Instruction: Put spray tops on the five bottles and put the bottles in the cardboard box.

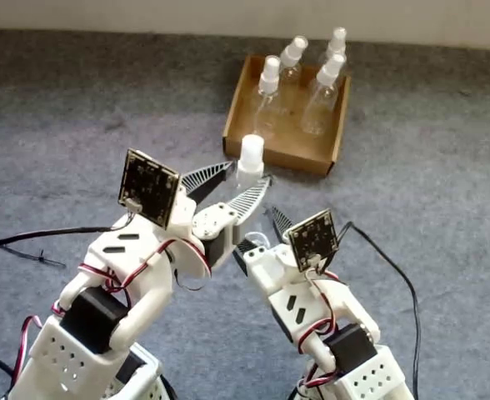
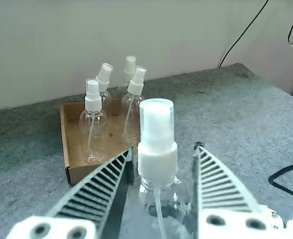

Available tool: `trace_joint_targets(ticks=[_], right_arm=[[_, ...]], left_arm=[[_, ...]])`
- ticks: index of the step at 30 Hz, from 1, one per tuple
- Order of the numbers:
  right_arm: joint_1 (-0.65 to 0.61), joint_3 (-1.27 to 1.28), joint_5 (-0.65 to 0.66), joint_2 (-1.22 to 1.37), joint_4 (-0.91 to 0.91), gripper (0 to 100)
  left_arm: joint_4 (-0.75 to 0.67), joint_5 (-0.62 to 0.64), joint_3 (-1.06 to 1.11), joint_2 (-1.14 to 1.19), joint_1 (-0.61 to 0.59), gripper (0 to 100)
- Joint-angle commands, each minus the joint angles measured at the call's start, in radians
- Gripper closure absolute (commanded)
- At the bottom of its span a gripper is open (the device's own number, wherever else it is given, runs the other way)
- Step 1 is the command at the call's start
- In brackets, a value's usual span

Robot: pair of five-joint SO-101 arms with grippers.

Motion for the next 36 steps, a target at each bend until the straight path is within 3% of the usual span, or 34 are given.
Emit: trace_joint_targets(ticks=[1, 7, 14, 19, 32, 36], right_arm=[[0.005, -0.012, 0.009, -0.010, -0.036, 99.3], [0.005, -0.012, 0.009, -0.010, -0.036, 99.3], [0.008, -0.019, 0.009, -0.010, -0.035, 98.5], [0.008, -0.012, 0.009, -0.010, -0.035, 90.2], [0.008, -0.016, 0.009, -0.010, -0.033, 89.6], [0.010, -0.019, 0.064, -0.010, -0.001, 89.6]], left_arm=[[0.020, -0.008, -0.097, -0.019, 0.008, 80], [0.092, -0.011, -0.188, -0.019, 0.002, 81], [0.115, -0.055, -0.120, -0.019, -0.145, 81], [0.112, -0.055, -0.067, -0.019, -0.143, 81], [0.114, -0.057, -0.050, -0.019, -0.153, 81], [0.110, -0.055, -0.051, -0.019, -0.234, 81]])
